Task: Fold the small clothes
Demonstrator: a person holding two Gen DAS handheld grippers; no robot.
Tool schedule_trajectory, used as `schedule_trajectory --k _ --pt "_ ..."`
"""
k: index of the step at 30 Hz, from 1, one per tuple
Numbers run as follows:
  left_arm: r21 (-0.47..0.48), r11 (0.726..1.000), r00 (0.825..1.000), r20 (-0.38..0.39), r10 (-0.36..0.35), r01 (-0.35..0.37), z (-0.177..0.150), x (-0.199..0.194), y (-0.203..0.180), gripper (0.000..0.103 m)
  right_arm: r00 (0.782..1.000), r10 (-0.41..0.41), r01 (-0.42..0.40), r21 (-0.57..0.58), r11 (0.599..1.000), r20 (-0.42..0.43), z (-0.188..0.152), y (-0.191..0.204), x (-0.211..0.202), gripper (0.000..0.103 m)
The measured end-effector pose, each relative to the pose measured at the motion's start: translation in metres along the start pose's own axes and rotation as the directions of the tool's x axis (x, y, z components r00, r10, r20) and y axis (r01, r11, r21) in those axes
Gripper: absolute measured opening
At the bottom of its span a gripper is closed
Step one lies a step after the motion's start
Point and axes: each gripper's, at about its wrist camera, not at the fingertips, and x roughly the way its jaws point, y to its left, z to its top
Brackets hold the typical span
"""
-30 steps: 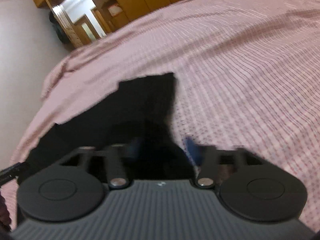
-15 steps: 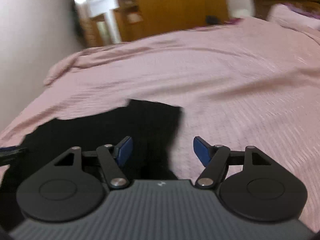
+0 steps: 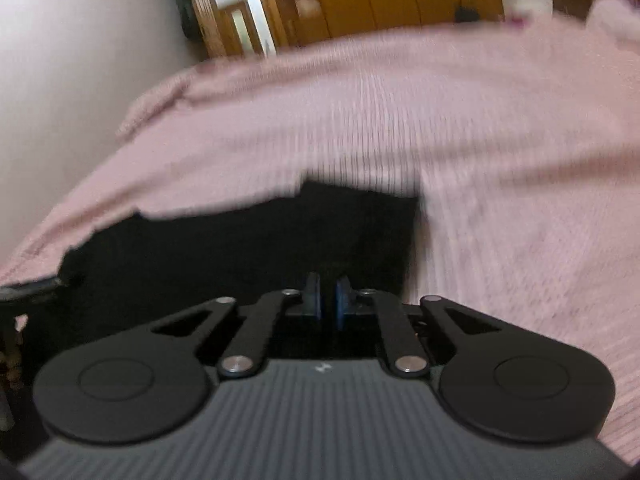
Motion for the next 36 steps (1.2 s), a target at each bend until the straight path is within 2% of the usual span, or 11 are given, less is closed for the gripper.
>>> schedule_trajectory --k 3,7,9,11,12,15,19,23,27,30,36 --pt "-0.017 0.999 0.999 0.0 0.044 -0.044 0.0 0.007 0.001 0.057 0.999 -0.037 0.038 -0.048 0.998 0.035 0.007 -0.001 0.0 0.01" --pt "-0.042 0.997 0.998 0.005 0.068 -0.067 -0.002 0.012 0.004 0.059 0.994 -0.082 0.078 -0.053 0.996 -0.073 -0.006 -0.009 0.032 0.011" --pt "-0.043 0.997 0.998 0.008 0.068 -0.068 -0.003 0.013 0.004 0.059 0.987 -0.072 0.073 0.004 0.997 -0.147 -0.018 -0.019 0.047 0.012" --pt "-0.044 0.997 0.998 0.003 0.066 -0.066 -0.003 0.013 0.004 0.059 0.991 -0.062 0.067 0.041 0.997 -0.12 -0.022 -0.024 0.048 0.014" --pt "-0.045 0.997 0.998 0.0 0.064 -0.064 -0.002 0.013 0.005 0.059 0.992 -0.056 0.063 0.054 0.997 -0.115 -0.021 -0.026 0.045 0.017" --pt "-0.044 0.998 0.999 -0.012 0.044 -0.045 0.003 0.005 0.008 0.059 0.993 -0.077 0.085 0.081 0.993 -0.091 -0.013 -0.028 0.031 0.043" --pt "-0.018 1.0 1.0 -0.021 0.012 -0.013 0.007 -0.016 0.012 0.059 0.997 -0.081 0.081 0.035 0.996 0.007 -0.008 -0.018 0.001 0.059" --pt "0.033 0.999 0.999 -0.029 0.018 -0.017 0.003 -0.019 0.011 0.062 0.999 -0.03 0.03 -0.001 1.0 -0.025 -0.019 -0.009 -0.002 0.059" --pt "0.052 0.998 0.998 -0.046 0.041 -0.039 -0.004 -0.005 0.01 0.068 0.986 -0.048 0.061 0.079 0.995 -0.16 -0.042 -0.019 0.029 0.064" --pt "0.045 0.998 0.997 -0.06 0.038 -0.035 -0.002 -0.005 0.013 0.07 0.992 -0.005 0.025 0.166 0.986 -0.125 -0.047 -0.032 0.032 0.067" --pt "-0.016 0.999 0.994 -0.098 -0.042 0.041 0.002 -0.037 0.024 0.07 0.983 -0.046 0.074 0.154 0.985 -0.18 -0.037 -0.024 0.022 0.068"
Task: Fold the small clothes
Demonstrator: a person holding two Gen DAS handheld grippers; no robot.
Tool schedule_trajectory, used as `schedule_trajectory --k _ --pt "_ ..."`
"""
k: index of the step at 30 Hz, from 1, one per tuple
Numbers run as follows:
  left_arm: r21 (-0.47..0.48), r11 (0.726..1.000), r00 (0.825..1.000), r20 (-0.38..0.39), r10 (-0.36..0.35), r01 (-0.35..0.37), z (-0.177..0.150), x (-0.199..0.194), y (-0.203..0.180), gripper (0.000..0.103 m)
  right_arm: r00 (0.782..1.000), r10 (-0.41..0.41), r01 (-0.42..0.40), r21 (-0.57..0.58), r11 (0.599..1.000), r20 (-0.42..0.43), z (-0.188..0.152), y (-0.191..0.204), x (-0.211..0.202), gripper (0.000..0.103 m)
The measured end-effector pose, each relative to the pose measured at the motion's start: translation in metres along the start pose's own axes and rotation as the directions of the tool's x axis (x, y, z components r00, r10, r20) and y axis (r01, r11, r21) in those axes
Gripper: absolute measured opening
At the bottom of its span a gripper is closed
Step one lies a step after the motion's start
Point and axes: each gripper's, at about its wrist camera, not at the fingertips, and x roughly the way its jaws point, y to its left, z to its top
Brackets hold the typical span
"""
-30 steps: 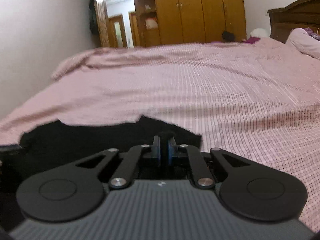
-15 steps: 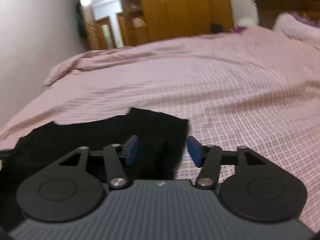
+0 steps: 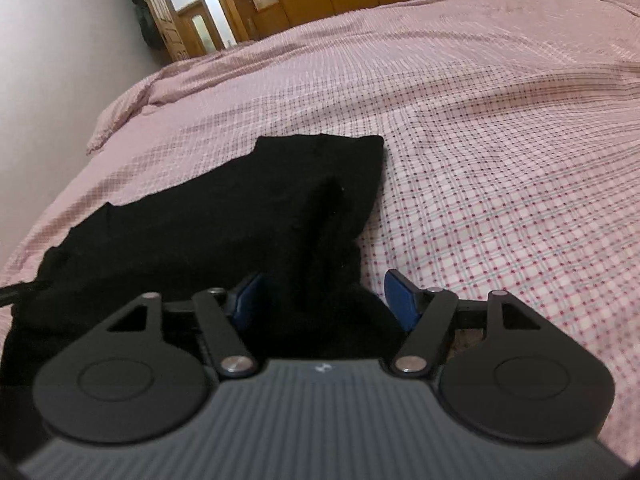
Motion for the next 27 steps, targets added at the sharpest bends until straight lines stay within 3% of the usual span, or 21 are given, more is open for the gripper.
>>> schedule_trajectory --k 4,13,18,27 --pt "0.03 0.999 0.999 -0.007 -0.042 0.042 -0.004 -0.033 0.006 0.07 0.999 -0.031 0.031 -0.003 1.0 0.027 -0.003 0.007 -0.029 0.069" --pt "0.015 0.997 0.997 -0.008 -0.08 0.08 -0.029 -0.103 0.03 0.072 0.998 0.028 -0.025 -0.049 0.998 0.053 -0.021 0.024 -0.106 0.069" --pt "-0.005 0.996 0.996 -0.025 -0.09 0.09 -0.054 -0.133 0.04 0.072 0.996 0.089 -0.087 -0.045 0.995 0.032 -0.038 0.029 -0.139 0.069" --pt "-0.02 0.989 0.985 -0.084 -0.148 0.147 -0.111 -0.168 0.043 0.073 0.995 0.101 -0.101 -0.041 0.994 0.002 -0.083 0.032 -0.174 0.069"
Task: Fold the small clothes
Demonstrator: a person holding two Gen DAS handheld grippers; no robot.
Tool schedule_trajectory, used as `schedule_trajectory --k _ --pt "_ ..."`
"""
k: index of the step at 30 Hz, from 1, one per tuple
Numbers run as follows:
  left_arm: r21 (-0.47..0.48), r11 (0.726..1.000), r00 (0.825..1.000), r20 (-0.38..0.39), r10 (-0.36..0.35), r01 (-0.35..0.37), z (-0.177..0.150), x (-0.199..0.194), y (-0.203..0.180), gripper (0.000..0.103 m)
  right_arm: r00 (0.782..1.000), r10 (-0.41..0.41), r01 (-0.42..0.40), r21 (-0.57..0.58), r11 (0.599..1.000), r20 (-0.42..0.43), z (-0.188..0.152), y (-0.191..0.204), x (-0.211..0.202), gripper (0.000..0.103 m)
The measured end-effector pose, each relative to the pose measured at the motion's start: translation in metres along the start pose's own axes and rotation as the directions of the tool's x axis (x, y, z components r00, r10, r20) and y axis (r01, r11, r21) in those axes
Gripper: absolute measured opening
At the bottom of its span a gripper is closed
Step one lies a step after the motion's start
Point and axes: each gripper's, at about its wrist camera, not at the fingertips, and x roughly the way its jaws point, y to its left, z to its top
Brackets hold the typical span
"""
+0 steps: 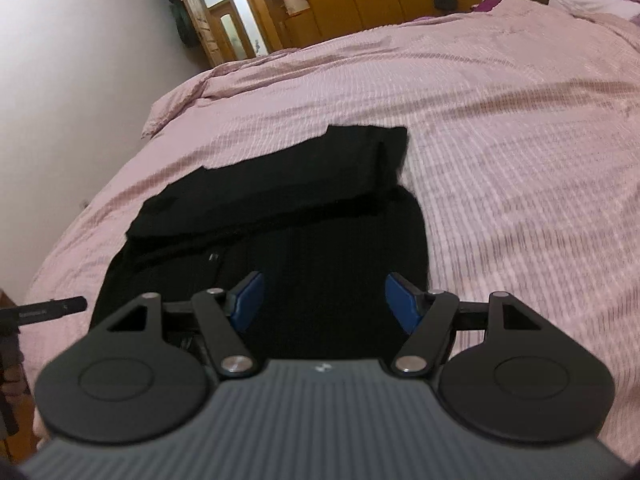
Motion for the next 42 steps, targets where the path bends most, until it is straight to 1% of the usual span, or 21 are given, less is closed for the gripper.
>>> schedule_trajectory --k 4,8,9,11,14,16,17,19,21,24,28,32,34,37,39,42 --pt "-0.01 1.0 0.999 -0.047 -0.022 0.021 -0.025 0.001 0.0 0.073 0.999 0.003 -0.002 0.032 0.999 -0.048 -0.023 -0.004 0.001 0.069" --pt "-0.023 0.998 0.993 -0.101 -0.063 0.061 -0.049 0.006 0.001 0.073 0.995 -0.018 0.02 0.019 1.0 -0.099 -0.042 -0.004 0.009 0.069" --pt "-0.022 0.997 0.992 -0.107 -0.071 0.069 -0.054 0.008 0.001 0.073 0.994 -0.025 0.026 0.011 1.0 -0.106 -0.047 -0.004 0.012 0.069" --pt "-0.008 0.998 0.993 -0.093 -0.067 0.066 -0.062 0.008 0.0 0.073 0.993 -0.042 0.043 0.001 0.999 -0.109 -0.054 -0.006 0.015 0.069" --pt "0.004 0.998 0.995 -0.076 -0.062 0.063 -0.071 0.007 -0.002 0.074 0.995 -0.049 0.055 0.065 0.996 -0.083 -0.063 -0.012 0.017 0.068" --pt "0.004 0.997 0.994 -0.071 -0.08 0.08 -0.078 0.006 -0.003 0.08 0.998 -0.046 0.049 0.092 0.995 -0.043 -0.07 -0.014 0.014 0.069" --pt "0.009 0.995 0.993 -0.069 -0.096 0.097 -0.08 0.006 -0.004 0.084 0.999 -0.044 0.046 0.085 0.995 -0.023 -0.074 -0.014 0.013 0.069" --pt "0.027 0.993 0.991 -0.079 -0.11 0.112 -0.082 0.005 -0.007 0.088 0.999 -0.049 0.049 0.048 0.998 0.006 -0.082 -0.011 0.01 0.068" --pt "0.047 0.991 0.988 -0.097 -0.119 0.124 -0.083 0.005 -0.01 0.092 0.998 -0.06 0.06 0.019 0.998 0.012 -0.087 -0.006 0.009 0.068" --pt "0.056 0.988 0.985 -0.102 -0.137 0.143 -0.087 0.003 -0.013 0.093 0.998 -0.063 0.063 0.002 0.998 0.023 -0.09 -0.002 0.005 0.069" --pt "0.063 0.983 0.98 -0.107 -0.165 0.173 -0.094 -0.003 -0.012 0.093 0.997 -0.054 0.053 0.013 0.998 0.054 -0.096 -0.003 -0.003 0.069" --pt "0.084 0.98 0.98 -0.102 -0.172 0.181 -0.102 -0.01 -0.015 0.091 0.992 -0.096 0.097 -0.006 0.995 0.086 -0.108 0.006 -0.013 0.069" --pt "0.083 0.98 0.98 -0.098 -0.175 0.184 -0.104 -0.012 -0.015 0.091 0.991 -0.095 0.094 0.012 0.995 0.093 -0.116 0.007 -0.017 0.069" --pt "0.071 0.982 0.982 -0.091 -0.166 0.172 -0.106 -0.016 -0.013 0.085 0.993 -0.069 0.065 0.05 0.997 0.092 -0.118 0.0 -0.022 0.068" --pt "0.07 0.985 0.984 -0.087 -0.154 0.16 -0.11 -0.018 -0.012 0.078 0.994 -0.07 0.067 0.043 0.997 0.081 -0.118 0.0 -0.022 0.068" --pt "0.071 0.986 0.985 -0.092 -0.144 0.151 -0.108 -0.017 -0.009 0.073 0.995 -0.085 0.084 0.028 0.996 0.053 -0.117 0.002 -0.017 0.069"
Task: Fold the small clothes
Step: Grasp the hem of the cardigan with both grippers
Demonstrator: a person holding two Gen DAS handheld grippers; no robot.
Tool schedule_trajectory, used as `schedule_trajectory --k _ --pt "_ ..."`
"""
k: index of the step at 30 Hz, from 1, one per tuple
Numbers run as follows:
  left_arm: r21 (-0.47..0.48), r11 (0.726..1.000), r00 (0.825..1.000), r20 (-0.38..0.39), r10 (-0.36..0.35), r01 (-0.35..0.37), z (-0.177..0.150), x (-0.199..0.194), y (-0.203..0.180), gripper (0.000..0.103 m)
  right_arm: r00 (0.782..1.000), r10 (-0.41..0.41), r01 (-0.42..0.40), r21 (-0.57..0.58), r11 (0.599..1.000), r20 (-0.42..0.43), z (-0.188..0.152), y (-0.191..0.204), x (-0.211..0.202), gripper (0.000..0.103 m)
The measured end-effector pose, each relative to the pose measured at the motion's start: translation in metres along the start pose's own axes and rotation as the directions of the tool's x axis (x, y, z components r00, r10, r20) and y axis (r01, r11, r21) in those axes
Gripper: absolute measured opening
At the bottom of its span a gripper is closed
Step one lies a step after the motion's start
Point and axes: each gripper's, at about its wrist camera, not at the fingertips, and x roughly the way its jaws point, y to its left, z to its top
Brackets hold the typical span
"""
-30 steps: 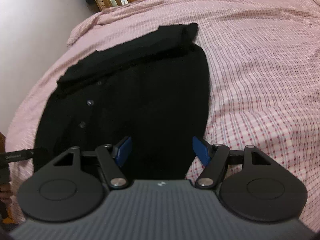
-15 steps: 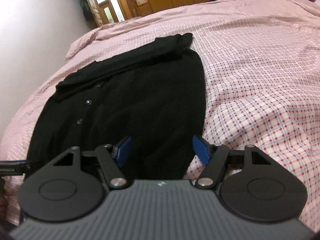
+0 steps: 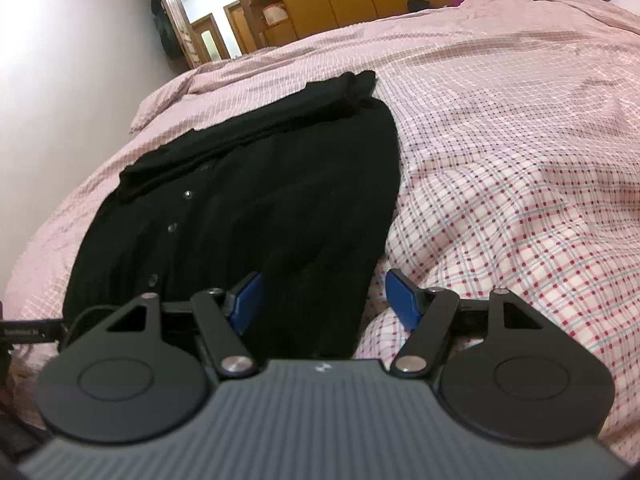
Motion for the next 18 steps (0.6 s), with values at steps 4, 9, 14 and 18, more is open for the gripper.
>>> schedule_trajectory --k 4,9,14,18 --pt "0.011 1.0 1.0 -0.01 -0.024 0.024 0.001 0.006 -0.002 0.072 0.999 0.002 -0.004 -0.038 0.999 -0.055 0.001 0.007 0.01 0.08" --pt "-0.007 0.994 0.993 -0.041 -0.113 0.112 0.0 0.01 -0.003 0.033 0.998 0.022 -0.024 -0.048 0.999 -0.055 0.001 0.01 0.011 0.076" --pt "-0.067 0.986 0.986 -0.06 -0.155 0.151 -0.002 0.011 0.004 0.03 0.997 0.036 -0.037 -0.013 0.999 -0.069 0.001 0.002 0.008 0.042" --pt "-0.083 0.984 0.985 -0.06 -0.165 0.16 -0.004 0.009 0.01 0.03 0.996 0.039 -0.038 0.009 0.999 -0.079 -0.001 0.0 0.001 0.04"
